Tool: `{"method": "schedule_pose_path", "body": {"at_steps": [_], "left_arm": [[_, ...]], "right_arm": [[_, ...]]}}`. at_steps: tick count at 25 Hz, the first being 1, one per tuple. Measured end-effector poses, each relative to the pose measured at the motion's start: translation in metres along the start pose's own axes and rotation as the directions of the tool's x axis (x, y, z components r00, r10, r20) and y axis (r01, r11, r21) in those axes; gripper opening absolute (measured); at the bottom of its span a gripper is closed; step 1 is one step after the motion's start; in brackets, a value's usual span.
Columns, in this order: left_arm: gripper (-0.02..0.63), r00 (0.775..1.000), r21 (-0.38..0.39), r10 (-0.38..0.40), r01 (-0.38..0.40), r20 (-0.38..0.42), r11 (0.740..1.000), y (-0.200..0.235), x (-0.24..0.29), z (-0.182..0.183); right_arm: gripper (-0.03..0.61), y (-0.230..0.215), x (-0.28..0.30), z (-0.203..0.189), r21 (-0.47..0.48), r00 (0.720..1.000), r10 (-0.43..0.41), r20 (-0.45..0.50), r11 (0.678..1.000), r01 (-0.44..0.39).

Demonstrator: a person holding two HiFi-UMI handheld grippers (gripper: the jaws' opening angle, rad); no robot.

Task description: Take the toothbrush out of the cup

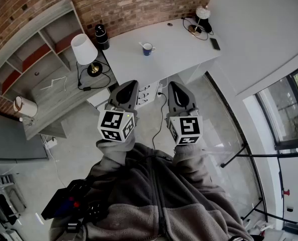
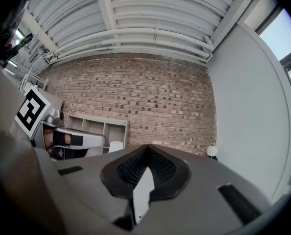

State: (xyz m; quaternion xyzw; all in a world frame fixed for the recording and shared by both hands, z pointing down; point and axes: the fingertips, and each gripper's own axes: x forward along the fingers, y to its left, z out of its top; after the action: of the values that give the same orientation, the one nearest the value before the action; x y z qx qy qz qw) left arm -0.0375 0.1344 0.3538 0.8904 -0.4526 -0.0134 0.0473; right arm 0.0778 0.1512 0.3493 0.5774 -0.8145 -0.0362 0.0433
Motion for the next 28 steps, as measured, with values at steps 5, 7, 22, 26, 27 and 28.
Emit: {"method": "schedule_pose_path", "body": {"at_steps": [5, 7, 22, 26, 27, 28], "left_arm": [[0.005, 1.0, 0.0, -0.009, 0.009, -0.01, 1.0, 0.008, -0.006, -0.007], [0.005, 1.0, -0.002, -0.011, 0.011, -0.013, 1.0, 0.015, -0.01, -0.007], [0.005, 0.998, -0.001, -0.055, 0.055, -0.039, 0.998, 0.029, -0.022, -0.012], [0.005, 0.997, -0.006, -0.05, 0.05, -0.051, 0.999, 0.035, -0.029, -0.018], [0.005, 0.997, -0.009, -0.049, 0.049, -0.056, 0.999, 0.036, -0.032, -0.021], [0.005, 0.997, -0.013, -0.047, 0.047, -0.06, 0.999, 0.037, -0.034, -0.024]], "right_arm": [[0.001, 0.009, 0.004, -0.006, 0.009, 1.0, -0.001, 0.001, 1.0, 0.001], [0.002, 0.015, 0.006, -0.005, 0.022, 1.0, -0.006, 0.004, 1.0, 0.005], [0.002, 0.034, 0.007, -0.008, 0.057, 0.999, -0.047, 0.003, 0.997, 0.047], [0.002, 0.039, 0.005, -0.013, 0.077, 0.998, -0.058, -0.012, 0.995, 0.059], [0.002, 0.04, 0.004, -0.016, 0.082, 0.998, -0.062, -0.019, 0.995, 0.063], [0.002, 0.041, 0.003, -0.019, 0.084, 0.997, -0.066, -0.026, 0.994, 0.068]]}}
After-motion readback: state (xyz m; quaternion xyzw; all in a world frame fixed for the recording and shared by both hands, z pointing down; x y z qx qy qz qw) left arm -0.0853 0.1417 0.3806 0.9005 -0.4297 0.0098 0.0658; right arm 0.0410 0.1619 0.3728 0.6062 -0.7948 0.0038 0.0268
